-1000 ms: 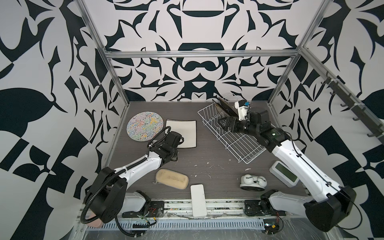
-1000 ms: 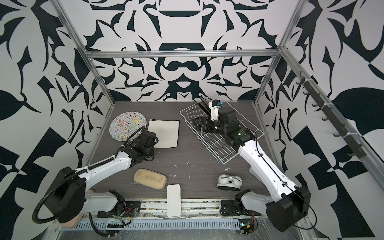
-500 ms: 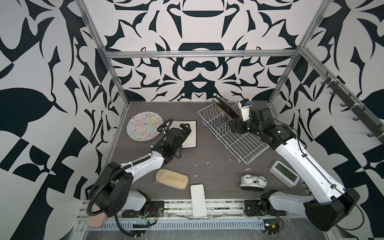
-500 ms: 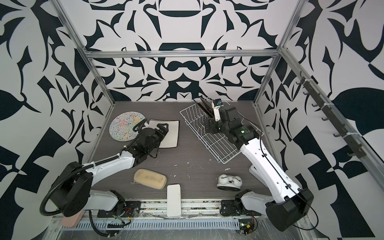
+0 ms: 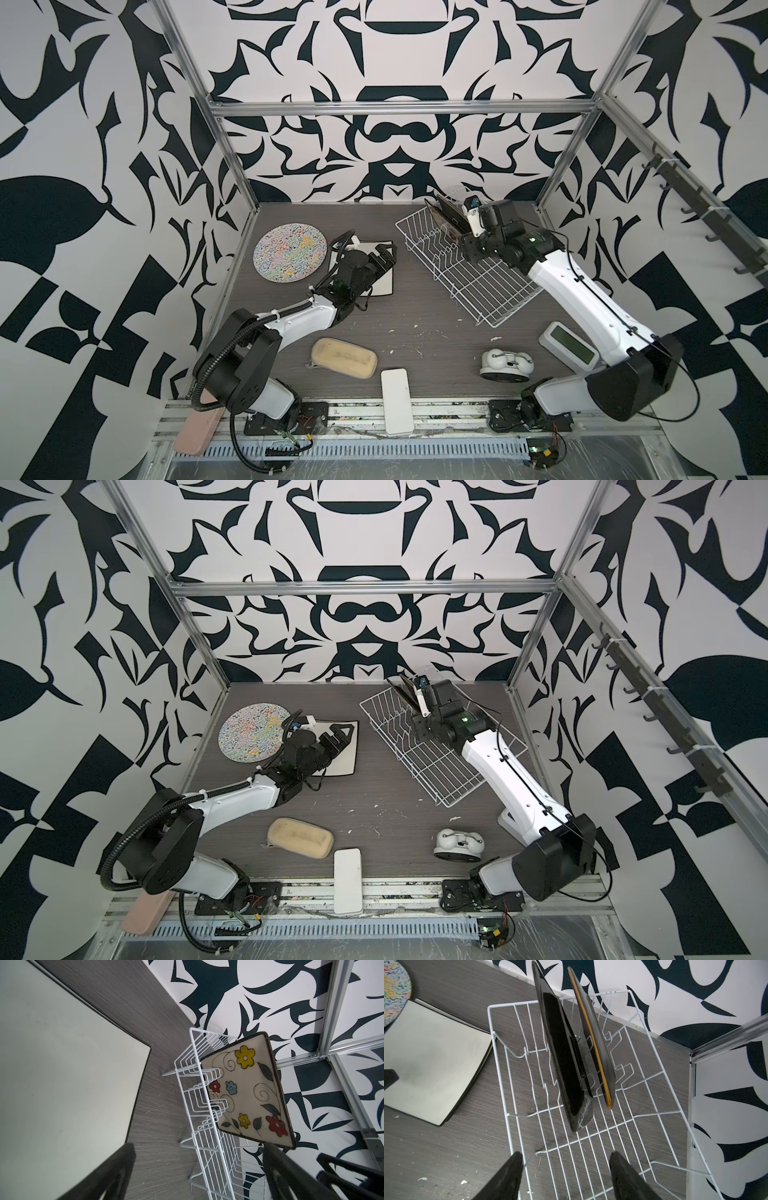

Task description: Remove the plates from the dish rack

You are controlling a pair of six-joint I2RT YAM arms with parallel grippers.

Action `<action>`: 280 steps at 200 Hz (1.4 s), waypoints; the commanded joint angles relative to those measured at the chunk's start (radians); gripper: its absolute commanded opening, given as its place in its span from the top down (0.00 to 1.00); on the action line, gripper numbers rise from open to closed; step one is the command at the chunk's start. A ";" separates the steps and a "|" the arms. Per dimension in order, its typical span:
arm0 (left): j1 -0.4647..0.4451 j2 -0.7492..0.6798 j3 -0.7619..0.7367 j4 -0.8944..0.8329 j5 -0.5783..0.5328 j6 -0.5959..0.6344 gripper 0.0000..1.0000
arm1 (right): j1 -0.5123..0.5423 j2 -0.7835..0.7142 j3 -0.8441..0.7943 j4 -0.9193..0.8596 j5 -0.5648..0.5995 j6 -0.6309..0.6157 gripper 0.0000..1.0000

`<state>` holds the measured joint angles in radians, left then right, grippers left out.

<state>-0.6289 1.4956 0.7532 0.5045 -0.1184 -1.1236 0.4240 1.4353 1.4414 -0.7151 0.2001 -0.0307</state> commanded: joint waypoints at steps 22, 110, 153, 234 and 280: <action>0.001 -0.028 0.011 0.014 -0.007 0.024 0.01 | 0.035 0.069 0.091 -0.005 0.139 -0.035 0.44; 0.030 -0.023 -0.026 0.105 0.035 -0.025 0.01 | 0.063 0.303 0.324 -0.191 0.345 -0.093 0.54; 0.038 -0.021 -0.029 0.107 0.046 -0.033 0.00 | 0.073 0.394 0.443 -0.264 0.375 -0.106 0.59; 0.049 -0.038 -0.049 0.119 0.048 -0.042 0.01 | 0.107 0.548 0.632 -0.380 0.454 -0.132 0.69; 0.051 -0.049 -0.058 0.118 0.044 -0.043 0.01 | 0.110 0.619 0.720 -0.431 0.467 -0.138 0.72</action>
<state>-0.5827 1.4776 0.7185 0.5880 -0.0719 -1.1633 0.5316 2.0598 2.1059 -1.0943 0.6235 -0.1627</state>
